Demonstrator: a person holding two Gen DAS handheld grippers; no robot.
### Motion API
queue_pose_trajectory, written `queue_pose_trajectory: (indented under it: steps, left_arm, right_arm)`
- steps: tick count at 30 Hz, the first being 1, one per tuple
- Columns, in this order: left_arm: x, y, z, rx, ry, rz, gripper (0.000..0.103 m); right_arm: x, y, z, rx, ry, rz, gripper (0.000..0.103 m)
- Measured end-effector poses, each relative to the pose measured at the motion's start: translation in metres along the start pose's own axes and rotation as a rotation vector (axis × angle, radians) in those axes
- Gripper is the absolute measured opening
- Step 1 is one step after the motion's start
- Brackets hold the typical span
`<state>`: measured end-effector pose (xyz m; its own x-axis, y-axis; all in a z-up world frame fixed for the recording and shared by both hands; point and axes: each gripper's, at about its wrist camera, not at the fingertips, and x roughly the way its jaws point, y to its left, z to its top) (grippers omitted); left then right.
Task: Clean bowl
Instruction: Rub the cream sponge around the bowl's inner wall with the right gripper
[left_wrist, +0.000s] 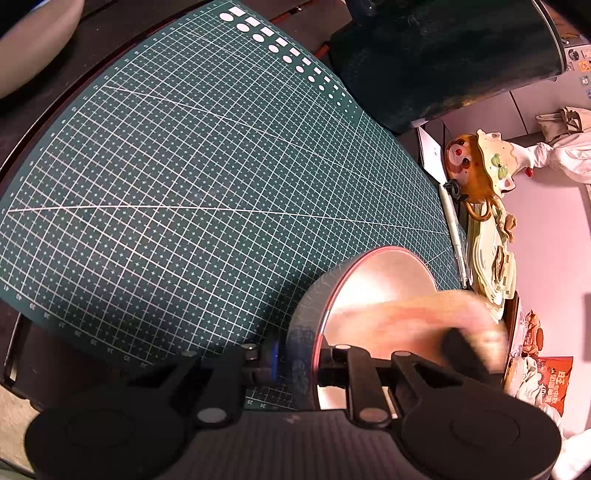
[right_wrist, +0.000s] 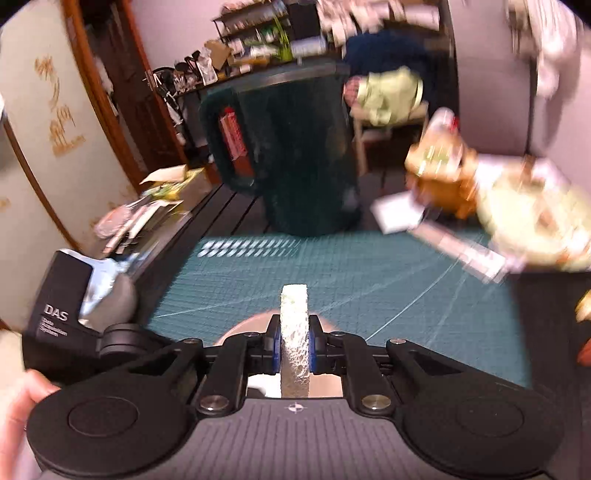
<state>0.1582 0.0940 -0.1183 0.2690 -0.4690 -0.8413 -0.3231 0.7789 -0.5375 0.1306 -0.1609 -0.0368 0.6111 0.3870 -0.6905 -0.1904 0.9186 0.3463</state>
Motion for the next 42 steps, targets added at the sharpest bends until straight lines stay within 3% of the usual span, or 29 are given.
queue_pose_trajectory:
  steps: [3,20,23,26,29,32,35,40,42]
  left_arm:
    - [0.0,0.0,0.0,-0.002,0.0,-0.001,0.017]
    - [-0.001,0.001,-0.002,0.005,-0.002,-0.005,0.017]
    - [-0.001,0.0,-0.002,0.01,-0.003,-0.002,0.017]
    - [-0.001,-0.001,-0.002,0.008,-0.003,-0.003,0.017]
    - [-0.001,-0.001,-0.002,0.005,-0.003,-0.005,0.017]
    - [-0.001,-0.001,-0.002,0.007,-0.003,-0.003,0.017]
    - [0.0,-0.005,-0.002,0.005,-0.003,-0.003,0.017]
    - [0.001,-0.004,-0.002,0.004,-0.002,-0.004,0.017]
    - [0.001,-0.004,-0.002,0.005,-0.002,-0.004,0.017]
  right_arm:
    - [0.011,0.005,-0.007,-0.055,0.031,-0.058,0.012]
    - [0.011,0.0,-0.004,-0.065,0.05,-0.073,0.012]
    - [0.005,0.001,-0.001,-0.11,0.017,-0.148,0.012]
    - [-0.009,0.001,0.004,-0.117,-0.027,-0.163,0.012]
    - [-0.024,0.002,0.008,-0.094,-0.073,-0.14,0.012]
    - [-0.015,-0.002,0.008,-0.044,-0.018,-0.056,0.012]
    - [0.006,-0.002,-0.001,-0.036,0.063,-0.033,0.012]
    - [0.002,0.014,-0.003,-0.194,0.003,-0.187,0.012]
    - [-0.009,0.015,0.0,-0.203,-0.032,-0.195,0.012]
